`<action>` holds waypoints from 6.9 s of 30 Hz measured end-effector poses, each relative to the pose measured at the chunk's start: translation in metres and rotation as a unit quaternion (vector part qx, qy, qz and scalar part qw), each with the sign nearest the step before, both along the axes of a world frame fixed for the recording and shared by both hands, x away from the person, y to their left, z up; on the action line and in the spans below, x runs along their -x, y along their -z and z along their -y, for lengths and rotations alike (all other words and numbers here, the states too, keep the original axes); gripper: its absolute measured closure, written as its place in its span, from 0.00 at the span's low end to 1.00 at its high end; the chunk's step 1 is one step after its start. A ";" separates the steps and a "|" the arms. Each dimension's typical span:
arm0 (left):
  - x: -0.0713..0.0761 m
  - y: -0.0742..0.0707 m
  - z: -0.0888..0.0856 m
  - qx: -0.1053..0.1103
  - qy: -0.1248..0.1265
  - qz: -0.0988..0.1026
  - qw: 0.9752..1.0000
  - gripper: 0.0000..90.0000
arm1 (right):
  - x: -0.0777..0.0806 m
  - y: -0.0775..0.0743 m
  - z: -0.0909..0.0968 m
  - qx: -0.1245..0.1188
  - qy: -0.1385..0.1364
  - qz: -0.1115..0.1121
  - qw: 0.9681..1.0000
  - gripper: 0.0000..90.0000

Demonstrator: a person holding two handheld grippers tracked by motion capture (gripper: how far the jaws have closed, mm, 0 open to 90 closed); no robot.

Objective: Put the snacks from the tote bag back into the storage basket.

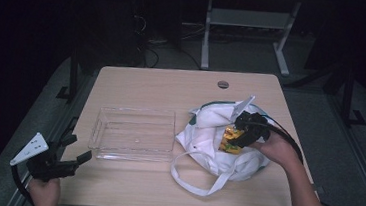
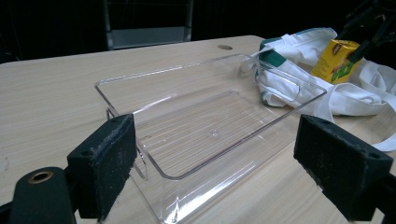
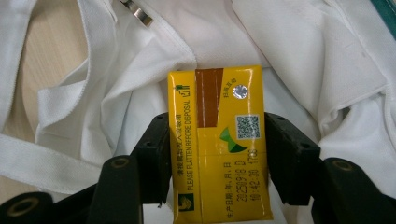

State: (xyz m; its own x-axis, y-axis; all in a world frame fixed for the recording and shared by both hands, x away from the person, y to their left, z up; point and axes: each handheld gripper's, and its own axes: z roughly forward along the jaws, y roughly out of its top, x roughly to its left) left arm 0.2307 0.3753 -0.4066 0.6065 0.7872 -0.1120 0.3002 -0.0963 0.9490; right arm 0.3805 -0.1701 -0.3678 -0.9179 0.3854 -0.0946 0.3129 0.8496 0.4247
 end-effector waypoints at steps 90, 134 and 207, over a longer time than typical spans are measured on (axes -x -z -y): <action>0.002 0.001 -0.006 0.010 -0.009 -0.001 1.000 0.14 | -0.049 -0.109 -0.132 -0.032 -0.133 0.023 0.990 0.58; 0.002 0.001 -0.008 0.010 -0.010 -0.001 1.000 0.14 | -0.071 -0.100 -0.197 -0.028 -0.167 0.019 0.985 0.58; 0.001 0.002 -0.009 0.016 -0.011 -0.004 1.000 0.14 | -0.092 -0.027 -0.220 -0.001 -0.186 -0.030 0.982 0.58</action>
State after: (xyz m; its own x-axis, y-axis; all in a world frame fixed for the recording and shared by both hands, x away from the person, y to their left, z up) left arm 0.2293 0.3844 -0.4081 0.5883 0.7961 -0.1417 0.3092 -0.0596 0.9491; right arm 0.4729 0.0502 -0.3412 -0.9991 0.0215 -0.0352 0.0049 0.9093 0.4161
